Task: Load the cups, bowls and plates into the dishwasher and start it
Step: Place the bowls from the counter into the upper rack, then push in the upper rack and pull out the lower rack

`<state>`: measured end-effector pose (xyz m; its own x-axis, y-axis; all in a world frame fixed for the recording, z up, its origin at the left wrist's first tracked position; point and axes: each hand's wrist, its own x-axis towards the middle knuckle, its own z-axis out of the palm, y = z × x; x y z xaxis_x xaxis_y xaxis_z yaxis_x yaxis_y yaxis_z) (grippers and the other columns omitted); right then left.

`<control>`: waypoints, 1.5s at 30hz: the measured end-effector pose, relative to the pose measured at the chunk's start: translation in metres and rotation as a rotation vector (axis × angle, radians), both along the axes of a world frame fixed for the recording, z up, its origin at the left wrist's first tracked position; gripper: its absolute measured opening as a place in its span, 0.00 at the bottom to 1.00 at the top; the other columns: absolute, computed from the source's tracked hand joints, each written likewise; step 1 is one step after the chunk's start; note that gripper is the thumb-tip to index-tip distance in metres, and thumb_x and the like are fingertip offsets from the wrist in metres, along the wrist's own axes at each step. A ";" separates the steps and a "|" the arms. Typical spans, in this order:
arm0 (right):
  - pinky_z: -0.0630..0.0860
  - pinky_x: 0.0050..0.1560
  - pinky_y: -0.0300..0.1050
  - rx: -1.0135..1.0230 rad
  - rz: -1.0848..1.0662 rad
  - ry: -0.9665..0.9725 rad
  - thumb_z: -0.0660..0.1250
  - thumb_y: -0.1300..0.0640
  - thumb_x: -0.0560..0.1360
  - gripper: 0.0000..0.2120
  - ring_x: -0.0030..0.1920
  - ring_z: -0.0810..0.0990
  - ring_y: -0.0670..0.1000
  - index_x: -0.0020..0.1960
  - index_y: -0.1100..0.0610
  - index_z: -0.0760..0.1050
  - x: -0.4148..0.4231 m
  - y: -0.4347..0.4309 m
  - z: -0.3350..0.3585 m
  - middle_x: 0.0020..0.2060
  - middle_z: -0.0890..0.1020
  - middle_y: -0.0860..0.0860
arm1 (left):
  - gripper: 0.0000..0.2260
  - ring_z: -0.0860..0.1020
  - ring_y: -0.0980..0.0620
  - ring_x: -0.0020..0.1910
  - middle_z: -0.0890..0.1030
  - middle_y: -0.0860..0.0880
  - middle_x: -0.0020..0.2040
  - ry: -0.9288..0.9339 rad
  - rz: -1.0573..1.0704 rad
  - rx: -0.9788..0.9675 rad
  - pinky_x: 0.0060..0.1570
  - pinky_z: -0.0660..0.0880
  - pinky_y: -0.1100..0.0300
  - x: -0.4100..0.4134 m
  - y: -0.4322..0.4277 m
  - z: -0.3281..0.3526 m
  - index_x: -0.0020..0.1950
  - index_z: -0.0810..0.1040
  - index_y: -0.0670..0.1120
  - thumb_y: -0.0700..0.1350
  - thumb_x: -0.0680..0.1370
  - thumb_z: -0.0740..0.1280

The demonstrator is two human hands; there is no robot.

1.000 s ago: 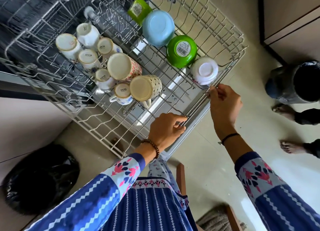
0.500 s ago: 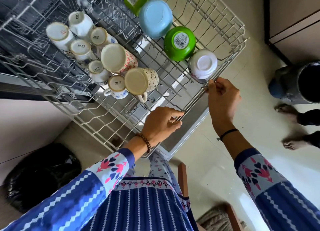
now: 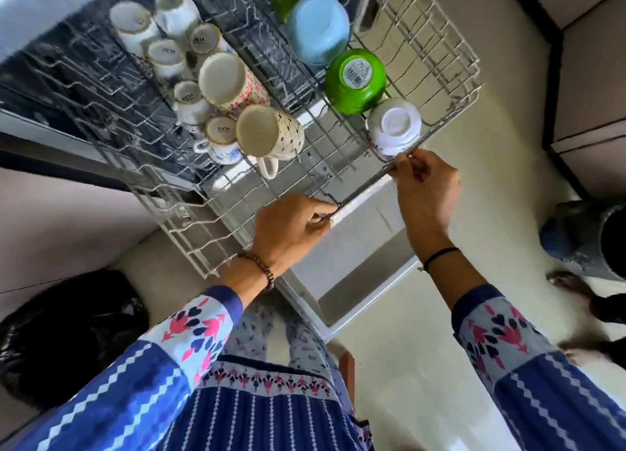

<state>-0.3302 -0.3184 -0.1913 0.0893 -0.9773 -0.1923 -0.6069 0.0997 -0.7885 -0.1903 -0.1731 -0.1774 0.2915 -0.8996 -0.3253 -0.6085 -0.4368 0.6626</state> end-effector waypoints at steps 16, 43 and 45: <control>0.66 0.31 0.23 -0.027 0.192 -0.004 0.68 0.59 0.78 0.05 0.34 0.76 0.39 0.49 0.57 0.83 0.106 -0.033 0.002 0.36 0.83 0.45 | 0.13 0.82 0.54 0.41 0.86 0.54 0.47 -0.328 0.196 0.043 0.26 0.55 0.71 0.093 -0.016 0.015 0.62 0.80 0.59 0.55 0.78 0.68; 0.67 0.33 0.35 0.188 0.330 -0.332 0.64 0.69 0.75 0.07 0.35 0.70 0.48 0.43 0.61 0.78 0.196 -0.067 -0.002 0.32 0.76 0.51 | 0.10 0.83 0.51 0.45 0.86 0.53 0.45 -0.504 0.341 -0.052 0.37 0.64 0.63 0.171 -0.041 0.004 0.59 0.81 0.60 0.52 0.79 0.66; 0.66 0.32 0.34 0.208 0.347 -0.372 0.63 0.70 0.75 0.09 0.32 0.69 0.46 0.40 0.60 0.77 0.203 -0.072 -0.002 0.29 0.75 0.47 | 0.11 0.83 0.49 0.47 0.86 0.52 0.47 -0.494 0.361 -0.060 0.45 0.69 0.61 0.175 -0.043 0.001 0.60 0.81 0.60 0.51 0.79 0.66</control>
<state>-0.1276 -0.3906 -0.1937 0.4981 -0.8232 -0.2724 -0.3161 0.1201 -0.9411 -0.0155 -0.2163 -0.1760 0.6843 -0.7287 -0.0263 -0.6706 -0.6431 0.3698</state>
